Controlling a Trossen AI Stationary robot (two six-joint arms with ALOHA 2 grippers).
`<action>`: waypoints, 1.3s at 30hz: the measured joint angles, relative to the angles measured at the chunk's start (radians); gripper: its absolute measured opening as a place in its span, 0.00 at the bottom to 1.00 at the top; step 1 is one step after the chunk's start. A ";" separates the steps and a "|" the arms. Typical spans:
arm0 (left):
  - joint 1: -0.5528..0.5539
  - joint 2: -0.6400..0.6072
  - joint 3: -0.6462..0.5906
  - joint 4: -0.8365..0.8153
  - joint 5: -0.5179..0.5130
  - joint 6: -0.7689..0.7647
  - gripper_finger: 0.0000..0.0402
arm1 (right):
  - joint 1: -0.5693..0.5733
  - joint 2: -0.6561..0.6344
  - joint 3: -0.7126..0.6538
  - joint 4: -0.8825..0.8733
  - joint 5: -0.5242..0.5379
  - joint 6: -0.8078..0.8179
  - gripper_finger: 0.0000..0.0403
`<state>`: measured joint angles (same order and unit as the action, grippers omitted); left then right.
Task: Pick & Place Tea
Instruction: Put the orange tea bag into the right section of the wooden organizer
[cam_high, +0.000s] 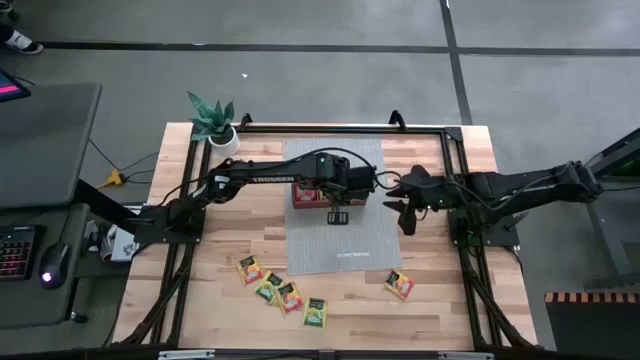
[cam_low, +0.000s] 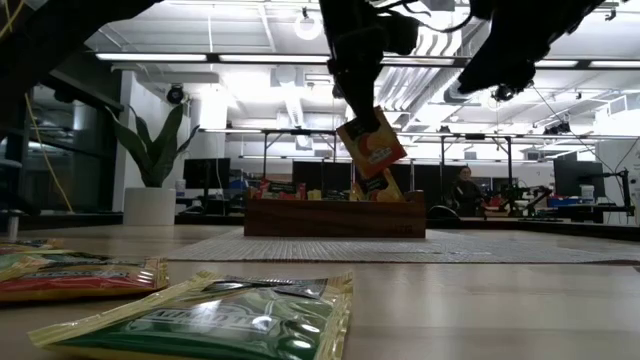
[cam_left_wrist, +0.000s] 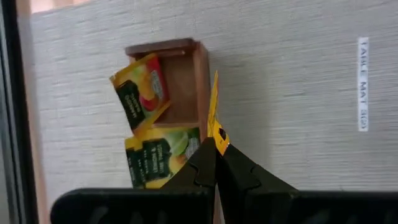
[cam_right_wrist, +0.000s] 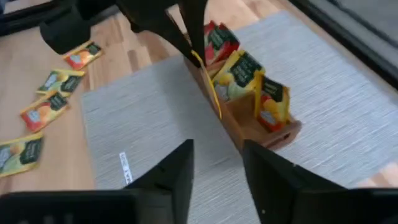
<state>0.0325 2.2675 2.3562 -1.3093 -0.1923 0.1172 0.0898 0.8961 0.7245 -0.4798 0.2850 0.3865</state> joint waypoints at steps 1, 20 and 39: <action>-0.001 -0.005 0.000 -0.010 -0.003 -0.005 0.00 | -0.019 0.000 -0.013 0.022 -0.030 -0.011 0.35; -0.016 -0.079 0.000 0.036 0.047 -0.018 0.00 | -0.171 0.070 -0.221 0.635 -0.266 -0.117 0.44; -0.015 -0.079 0.000 -0.003 0.051 -0.042 0.00 | -0.187 0.307 -0.052 0.627 -0.356 -0.220 0.40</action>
<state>0.0177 2.1883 2.3562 -1.3121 -0.1410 0.0750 -0.0969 1.2034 0.6724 0.1470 -0.0707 0.1666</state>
